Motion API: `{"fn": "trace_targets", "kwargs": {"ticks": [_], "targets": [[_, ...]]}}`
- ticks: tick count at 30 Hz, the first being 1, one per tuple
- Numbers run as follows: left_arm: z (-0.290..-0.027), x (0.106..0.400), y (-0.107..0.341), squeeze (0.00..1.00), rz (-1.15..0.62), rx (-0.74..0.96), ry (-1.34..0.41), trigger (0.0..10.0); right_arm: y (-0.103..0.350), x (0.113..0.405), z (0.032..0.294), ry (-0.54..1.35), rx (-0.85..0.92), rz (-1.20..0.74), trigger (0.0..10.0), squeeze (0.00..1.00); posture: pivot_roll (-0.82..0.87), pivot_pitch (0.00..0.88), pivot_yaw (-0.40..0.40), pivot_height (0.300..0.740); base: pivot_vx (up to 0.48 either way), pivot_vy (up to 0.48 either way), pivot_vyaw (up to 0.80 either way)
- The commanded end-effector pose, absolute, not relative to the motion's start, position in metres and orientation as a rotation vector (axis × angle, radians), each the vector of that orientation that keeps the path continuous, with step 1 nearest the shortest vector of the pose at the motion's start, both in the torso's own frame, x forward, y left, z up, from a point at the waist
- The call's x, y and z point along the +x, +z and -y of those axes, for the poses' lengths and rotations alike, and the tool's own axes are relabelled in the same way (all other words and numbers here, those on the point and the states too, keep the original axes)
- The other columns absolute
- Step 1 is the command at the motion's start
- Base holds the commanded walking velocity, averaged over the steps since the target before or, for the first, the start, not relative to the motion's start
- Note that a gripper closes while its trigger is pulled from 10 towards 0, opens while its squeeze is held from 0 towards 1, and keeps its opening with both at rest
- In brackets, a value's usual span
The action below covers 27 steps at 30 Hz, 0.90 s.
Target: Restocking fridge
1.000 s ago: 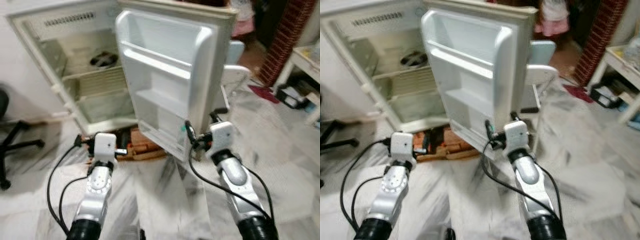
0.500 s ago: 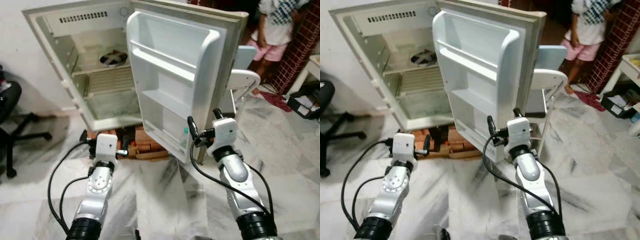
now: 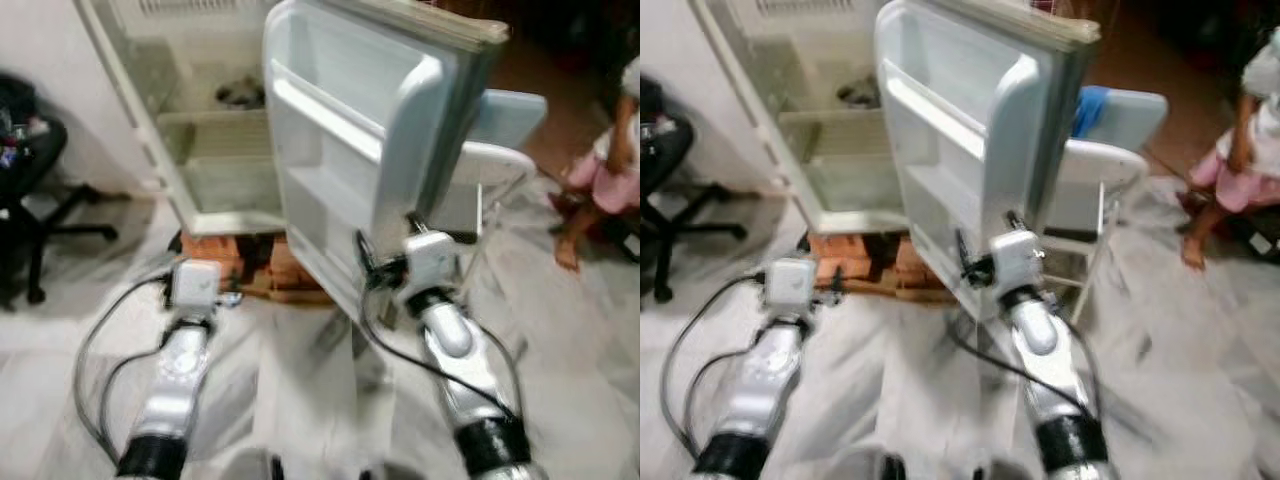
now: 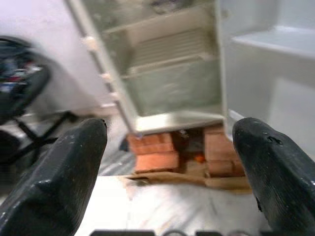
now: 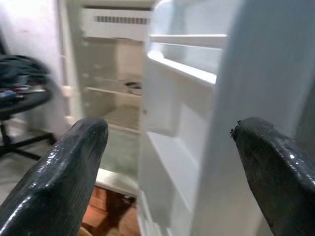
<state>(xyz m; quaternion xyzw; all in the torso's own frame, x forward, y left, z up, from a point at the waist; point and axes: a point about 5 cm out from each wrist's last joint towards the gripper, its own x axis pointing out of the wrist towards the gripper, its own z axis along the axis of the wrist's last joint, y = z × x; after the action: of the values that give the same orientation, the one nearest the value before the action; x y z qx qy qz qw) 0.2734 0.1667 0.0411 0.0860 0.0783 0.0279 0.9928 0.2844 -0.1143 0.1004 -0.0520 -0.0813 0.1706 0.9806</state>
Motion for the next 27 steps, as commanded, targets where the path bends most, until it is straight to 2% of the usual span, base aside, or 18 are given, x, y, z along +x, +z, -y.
{"fn": "trace_targets", "kwargs": {"ticks": [1, 5, 14, 27], "targets": [[-0.1606, 0.2746, 0.0437, 0.0, -0.138, 0.151, 0.039, 10.0, 0.0984, 0.2837, 0.1208, 0.326, -0.111, 0.153, 10.0, 0.0, -0.07, 0.0, 0.059, 0.74, 0.0, 0.0, 0.78], [-0.1595, 0.2742, 0.0441, 0.0, -0.134, 0.148, 0.04, 10.0, 0.098, 0.2836, 0.1222, 0.324, -0.112, 0.151, 10.0, 0.0, -0.07, 0.0, 0.06, 0.74, 0.0, 0.0, 0.73], [-0.1594, 0.2747, 0.0451, 0.0, -0.123, 0.151, 0.025, 10.0, 0.0983, 0.2846, 0.1244, 0.295, -0.12, 0.158, 10.0, 0.0, -0.08, 0.0, 0.061, 0.74, 0.0, 0.0, 0.0], [-0.1591, 0.274, 0.0447, 0.0, -0.125, 0.151, 0.021, 10.0, 0.0987, 0.286, 0.1266, 0.274, -0.134, 0.163, 10.0, 0.0, -0.08, 0.0, 0.061, 0.74, 0.281, 0.0, 0.0]]}}
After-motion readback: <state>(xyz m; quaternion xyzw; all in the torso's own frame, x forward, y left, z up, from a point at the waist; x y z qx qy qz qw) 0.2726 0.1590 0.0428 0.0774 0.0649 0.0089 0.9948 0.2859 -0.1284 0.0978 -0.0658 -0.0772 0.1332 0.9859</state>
